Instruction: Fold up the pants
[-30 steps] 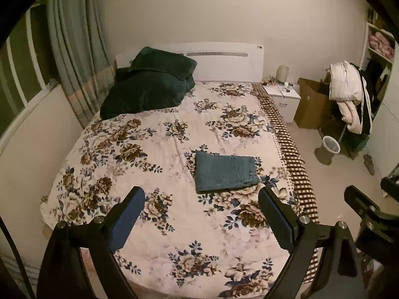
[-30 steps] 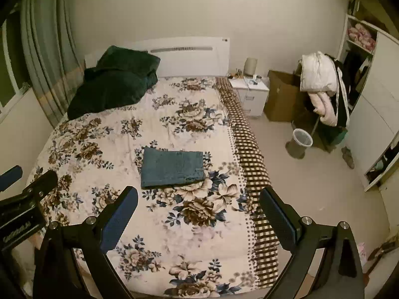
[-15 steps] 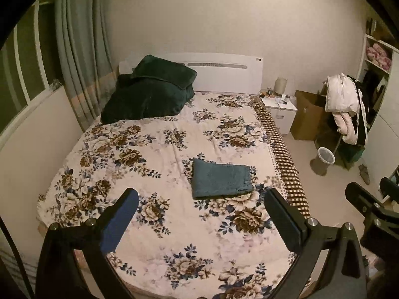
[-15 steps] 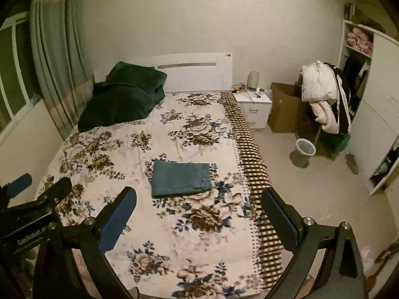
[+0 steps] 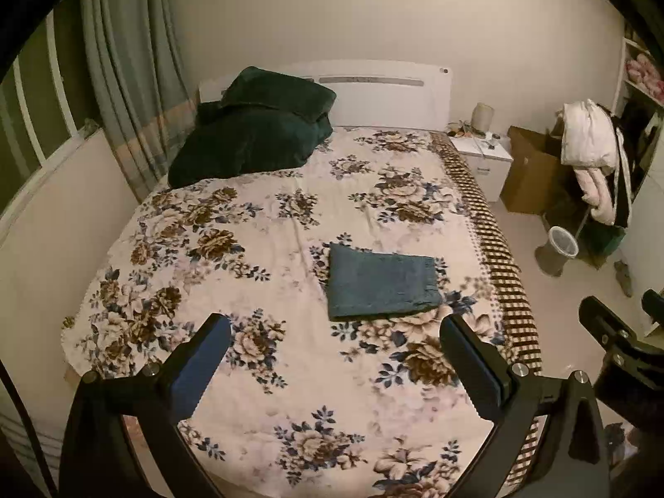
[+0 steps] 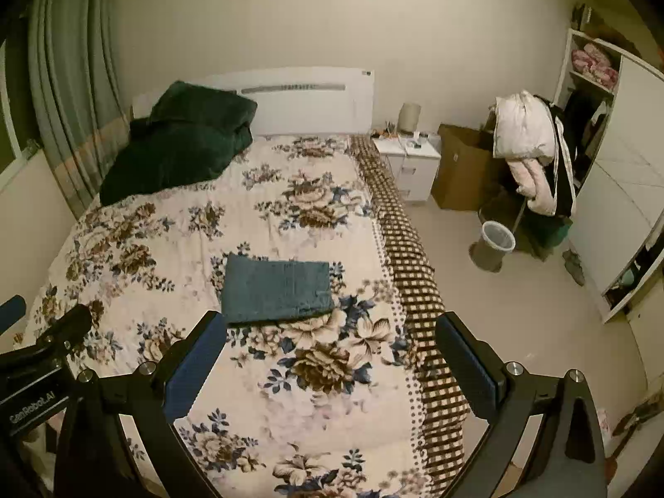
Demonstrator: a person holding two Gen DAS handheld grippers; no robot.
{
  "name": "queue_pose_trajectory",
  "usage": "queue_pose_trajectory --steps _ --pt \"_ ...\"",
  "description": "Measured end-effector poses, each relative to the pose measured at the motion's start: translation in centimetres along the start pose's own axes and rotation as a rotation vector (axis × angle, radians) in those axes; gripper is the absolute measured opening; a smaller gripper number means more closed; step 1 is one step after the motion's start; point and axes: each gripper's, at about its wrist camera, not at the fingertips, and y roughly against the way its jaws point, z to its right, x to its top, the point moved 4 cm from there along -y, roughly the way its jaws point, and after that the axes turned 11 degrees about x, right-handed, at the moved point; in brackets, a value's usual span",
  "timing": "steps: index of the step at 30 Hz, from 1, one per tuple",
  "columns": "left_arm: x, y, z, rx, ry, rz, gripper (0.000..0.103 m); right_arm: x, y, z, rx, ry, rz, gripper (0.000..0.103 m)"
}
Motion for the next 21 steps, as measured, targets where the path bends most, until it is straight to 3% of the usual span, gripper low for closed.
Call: queue_pose_trajectory --steps 8,21 --pt "0.3 -2.3 0.6 0.012 -0.012 -0.012 0.103 -0.5 -3.9 0.9 -0.024 -0.013 -0.041 0.102" --pt "0.3 -3.5 0.7 -0.001 -0.011 -0.029 0.103 -1.1 -4.7 1.1 -0.033 -0.027 -0.043 0.102"
